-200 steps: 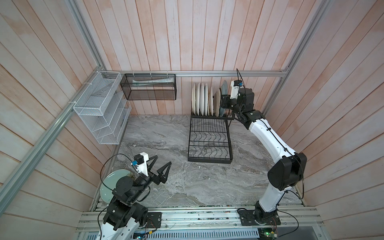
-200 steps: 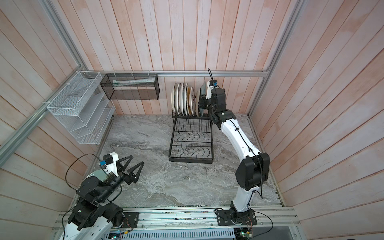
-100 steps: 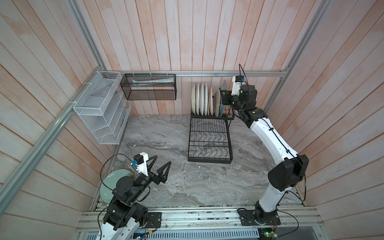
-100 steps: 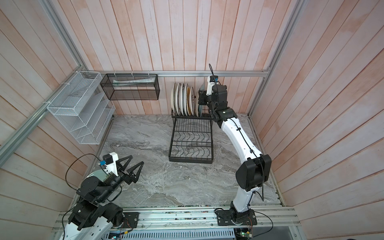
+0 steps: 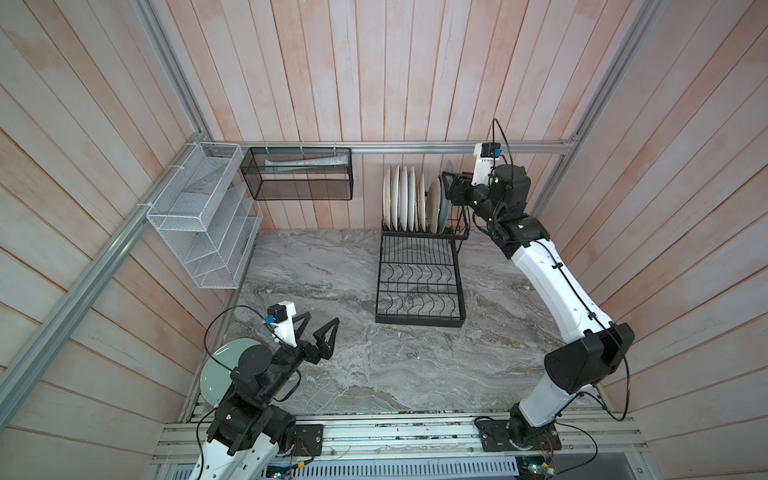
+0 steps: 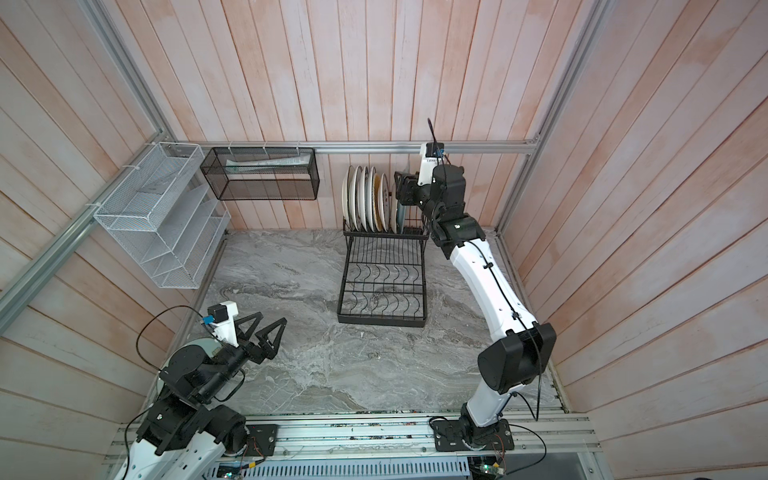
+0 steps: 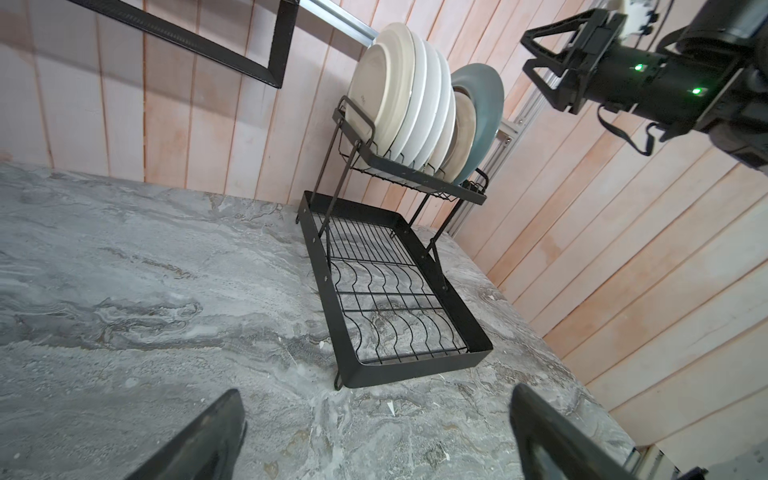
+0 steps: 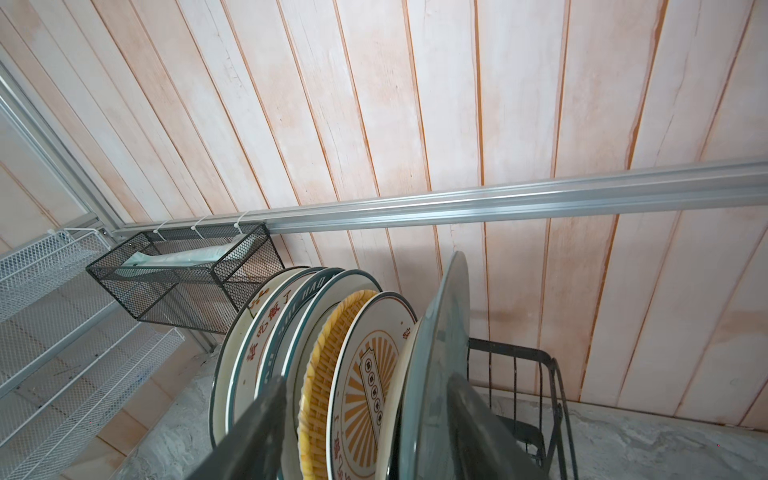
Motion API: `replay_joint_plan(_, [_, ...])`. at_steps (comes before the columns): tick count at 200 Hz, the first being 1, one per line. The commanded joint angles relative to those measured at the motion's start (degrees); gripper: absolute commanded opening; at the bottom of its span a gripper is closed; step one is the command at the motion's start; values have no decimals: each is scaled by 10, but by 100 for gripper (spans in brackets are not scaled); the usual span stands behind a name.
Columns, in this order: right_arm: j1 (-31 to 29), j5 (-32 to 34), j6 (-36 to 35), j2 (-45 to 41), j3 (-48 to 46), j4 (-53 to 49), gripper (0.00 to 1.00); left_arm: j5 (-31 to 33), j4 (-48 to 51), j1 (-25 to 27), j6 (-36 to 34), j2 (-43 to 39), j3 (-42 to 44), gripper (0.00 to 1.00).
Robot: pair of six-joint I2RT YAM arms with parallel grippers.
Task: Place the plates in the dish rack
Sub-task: 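Open and withdraw the right gripper while the left moves to the flowered plate, then grip the rim of the flower-print plate with the left gripper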
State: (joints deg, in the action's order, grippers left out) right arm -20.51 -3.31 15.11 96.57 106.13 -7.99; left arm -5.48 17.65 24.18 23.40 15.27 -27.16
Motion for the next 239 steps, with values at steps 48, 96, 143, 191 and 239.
replay_joint_plan(48, [-18,-18,51,-162,-141,42,98,187,227,5,231,24,-85,100])
replay_joint_plan(96, [-130,23,65,-331,-427,138,98,346,375,-16,397,145,-130,100])
replay_joint_plan(143, [-275,73,59,-406,-582,151,98,254,240,-206,304,239,-84,100])
replay_joint_plan(191, [-360,96,81,-415,-666,162,98,133,100,-412,236,283,1,100])
replay_joint_plan(239, [-397,104,100,-404,-707,192,98,108,62,-474,249,299,33,100])
